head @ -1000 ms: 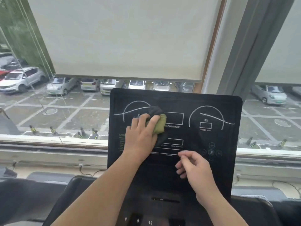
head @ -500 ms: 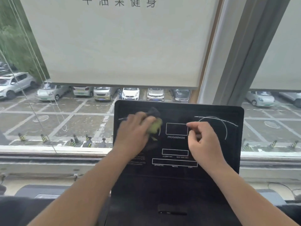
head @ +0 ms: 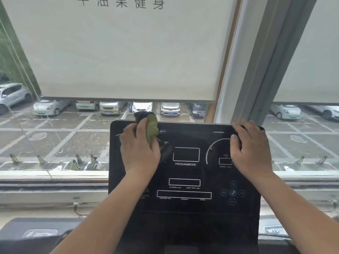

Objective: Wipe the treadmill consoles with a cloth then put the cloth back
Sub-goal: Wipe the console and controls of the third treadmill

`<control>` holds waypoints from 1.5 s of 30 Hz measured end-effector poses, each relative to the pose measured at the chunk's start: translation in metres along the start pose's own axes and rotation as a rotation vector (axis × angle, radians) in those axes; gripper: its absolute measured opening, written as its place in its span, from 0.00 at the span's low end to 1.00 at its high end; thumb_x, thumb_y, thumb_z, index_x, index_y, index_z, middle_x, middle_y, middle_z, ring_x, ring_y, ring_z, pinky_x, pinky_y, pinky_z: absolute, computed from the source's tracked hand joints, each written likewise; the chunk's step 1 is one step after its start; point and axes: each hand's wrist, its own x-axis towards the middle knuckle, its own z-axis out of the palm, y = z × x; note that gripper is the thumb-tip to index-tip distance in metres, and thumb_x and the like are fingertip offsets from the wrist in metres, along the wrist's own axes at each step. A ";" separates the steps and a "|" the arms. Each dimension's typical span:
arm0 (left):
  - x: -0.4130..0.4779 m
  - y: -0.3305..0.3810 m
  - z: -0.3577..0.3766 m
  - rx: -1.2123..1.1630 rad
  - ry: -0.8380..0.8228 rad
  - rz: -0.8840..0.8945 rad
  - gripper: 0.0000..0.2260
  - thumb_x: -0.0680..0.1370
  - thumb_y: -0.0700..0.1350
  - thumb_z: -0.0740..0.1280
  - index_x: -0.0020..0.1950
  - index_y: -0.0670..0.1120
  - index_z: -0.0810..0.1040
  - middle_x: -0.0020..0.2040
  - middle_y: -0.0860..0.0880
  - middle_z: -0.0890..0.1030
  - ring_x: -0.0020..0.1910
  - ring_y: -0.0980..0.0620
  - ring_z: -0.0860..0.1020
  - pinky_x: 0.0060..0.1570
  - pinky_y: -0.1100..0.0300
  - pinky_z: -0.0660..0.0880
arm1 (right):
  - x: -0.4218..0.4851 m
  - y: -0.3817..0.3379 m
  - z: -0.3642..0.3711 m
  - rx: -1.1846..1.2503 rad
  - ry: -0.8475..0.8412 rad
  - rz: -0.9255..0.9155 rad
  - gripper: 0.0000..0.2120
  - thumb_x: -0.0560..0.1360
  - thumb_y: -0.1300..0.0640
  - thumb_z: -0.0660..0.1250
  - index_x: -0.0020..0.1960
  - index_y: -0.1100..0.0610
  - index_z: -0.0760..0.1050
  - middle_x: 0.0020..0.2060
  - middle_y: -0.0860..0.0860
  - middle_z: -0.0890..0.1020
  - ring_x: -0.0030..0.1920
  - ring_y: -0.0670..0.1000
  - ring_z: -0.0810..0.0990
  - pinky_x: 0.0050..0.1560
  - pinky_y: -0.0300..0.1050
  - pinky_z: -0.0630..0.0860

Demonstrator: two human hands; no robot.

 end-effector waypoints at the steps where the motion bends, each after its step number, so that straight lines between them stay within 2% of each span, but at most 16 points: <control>1: -0.003 0.015 0.007 -0.011 0.006 -0.052 0.28 0.77 0.47 0.70 0.76 0.52 0.66 0.70 0.43 0.67 0.64 0.38 0.69 0.58 0.40 0.75 | -0.001 0.007 -0.002 0.021 0.018 0.081 0.23 0.84 0.51 0.54 0.75 0.57 0.72 0.76 0.56 0.71 0.79 0.57 0.63 0.80 0.61 0.59; 3: -0.013 0.046 0.024 -0.016 -0.021 0.011 0.29 0.77 0.48 0.70 0.77 0.53 0.65 0.71 0.44 0.65 0.65 0.39 0.66 0.59 0.39 0.74 | -0.004 0.019 -0.008 0.180 0.023 0.266 0.24 0.86 0.52 0.54 0.80 0.57 0.65 0.81 0.54 0.62 0.82 0.53 0.56 0.81 0.52 0.54; 5: -0.020 0.078 0.041 -0.031 -0.073 0.129 0.32 0.75 0.48 0.72 0.77 0.54 0.65 0.71 0.45 0.65 0.65 0.40 0.65 0.58 0.39 0.75 | -0.008 0.026 -0.016 0.420 0.056 0.438 0.24 0.87 0.52 0.54 0.81 0.56 0.61 0.81 0.51 0.60 0.81 0.49 0.57 0.76 0.43 0.55; 7: -0.027 0.112 0.055 -0.021 -0.118 0.241 0.33 0.74 0.48 0.72 0.78 0.54 0.65 0.72 0.46 0.66 0.65 0.41 0.66 0.55 0.41 0.75 | -0.009 0.032 -0.022 0.625 0.089 0.573 0.18 0.86 0.52 0.54 0.73 0.54 0.72 0.74 0.51 0.73 0.71 0.49 0.72 0.67 0.42 0.65; 9: -0.035 0.150 0.071 -0.022 -0.173 0.322 0.34 0.74 0.49 0.71 0.78 0.54 0.63 0.73 0.45 0.65 0.65 0.41 0.66 0.55 0.42 0.74 | -0.011 0.040 -0.026 0.762 0.098 0.619 0.15 0.86 0.51 0.54 0.56 0.47 0.80 0.57 0.46 0.83 0.58 0.46 0.80 0.58 0.45 0.74; 12: -0.055 0.195 0.095 -0.002 -0.286 0.450 0.35 0.74 0.49 0.72 0.79 0.53 0.62 0.73 0.45 0.64 0.66 0.40 0.67 0.56 0.42 0.73 | -0.023 0.051 -0.032 0.887 0.150 0.682 0.14 0.86 0.52 0.54 0.53 0.43 0.78 0.53 0.45 0.85 0.57 0.46 0.83 0.62 0.53 0.80; 14: -0.076 0.210 0.112 0.022 -0.341 0.589 0.37 0.70 0.49 0.75 0.78 0.52 0.65 0.72 0.44 0.67 0.64 0.40 0.69 0.53 0.43 0.74 | -0.038 0.059 -0.035 0.905 0.200 0.740 0.14 0.87 0.52 0.53 0.57 0.46 0.78 0.54 0.47 0.85 0.57 0.48 0.83 0.62 0.54 0.80; 17: -0.120 0.210 0.132 0.037 -0.466 0.751 0.41 0.64 0.50 0.80 0.74 0.53 0.69 0.69 0.46 0.71 0.61 0.41 0.71 0.49 0.45 0.76 | -0.067 0.070 -0.038 0.866 0.295 0.851 0.14 0.87 0.51 0.53 0.63 0.48 0.77 0.56 0.47 0.83 0.59 0.47 0.81 0.55 0.45 0.77; 19: -0.155 0.199 0.137 0.031 -0.560 0.839 0.37 0.62 0.48 0.80 0.69 0.54 0.73 0.66 0.48 0.73 0.58 0.43 0.72 0.47 0.47 0.76 | -0.087 0.075 -0.039 0.850 0.342 0.900 0.15 0.86 0.51 0.53 0.66 0.49 0.76 0.59 0.48 0.81 0.60 0.47 0.79 0.53 0.41 0.72; 22: -0.206 0.175 0.133 -0.021 -0.856 0.843 0.28 0.69 0.44 0.75 0.67 0.53 0.72 0.64 0.47 0.71 0.59 0.41 0.70 0.50 0.45 0.75 | -0.112 0.074 -0.041 0.828 0.330 0.907 0.13 0.86 0.53 0.54 0.60 0.48 0.77 0.58 0.49 0.81 0.61 0.49 0.79 0.56 0.42 0.70; 24: -0.235 0.154 0.122 0.047 -1.111 0.843 0.27 0.73 0.40 0.72 0.71 0.52 0.70 0.66 0.45 0.68 0.63 0.40 0.66 0.56 0.43 0.71 | -0.126 0.066 -0.043 0.844 0.310 0.900 0.13 0.86 0.55 0.55 0.58 0.48 0.78 0.56 0.48 0.82 0.60 0.48 0.79 0.53 0.38 0.70; 26: -0.259 0.135 0.110 0.138 -1.220 0.867 0.29 0.74 0.39 0.72 0.74 0.51 0.69 0.68 0.44 0.67 0.65 0.39 0.65 0.60 0.42 0.70 | -0.140 0.058 -0.044 0.848 0.280 0.911 0.14 0.86 0.55 0.55 0.60 0.51 0.79 0.56 0.48 0.83 0.60 0.47 0.80 0.54 0.38 0.71; 32: -0.292 0.111 0.076 0.123 -1.378 0.756 0.30 0.79 0.43 0.68 0.79 0.54 0.64 0.75 0.46 0.66 0.69 0.40 0.67 0.67 0.42 0.70 | -0.189 0.031 -0.032 0.760 0.170 0.940 0.13 0.84 0.56 0.57 0.51 0.46 0.79 0.51 0.49 0.83 0.55 0.48 0.81 0.60 0.47 0.77; 38: -0.325 0.097 0.017 -0.127 -1.581 0.695 0.23 0.74 0.46 0.65 0.69 0.60 0.76 0.65 0.52 0.77 0.62 0.43 0.74 0.61 0.44 0.74 | -0.227 0.004 -0.025 0.726 0.047 0.973 0.12 0.85 0.55 0.58 0.52 0.48 0.80 0.47 0.48 0.86 0.53 0.47 0.83 0.63 0.49 0.78; 41: -0.330 0.082 -0.015 -0.373 -1.694 0.310 0.18 0.71 0.45 0.66 0.58 0.60 0.82 0.56 0.55 0.83 0.57 0.51 0.81 0.61 0.52 0.79 | -0.241 -0.004 -0.030 0.700 -0.039 0.935 0.11 0.84 0.54 0.60 0.52 0.48 0.82 0.45 0.47 0.87 0.52 0.46 0.85 0.64 0.51 0.79; 45: -0.297 0.051 -0.046 -0.734 -1.366 -0.400 0.14 0.68 0.40 0.72 0.51 0.54 0.85 0.45 0.53 0.87 0.45 0.55 0.85 0.51 0.54 0.84 | -0.258 -0.021 -0.043 0.697 -0.073 0.926 0.10 0.84 0.55 0.63 0.53 0.49 0.83 0.47 0.48 0.87 0.52 0.47 0.85 0.60 0.51 0.81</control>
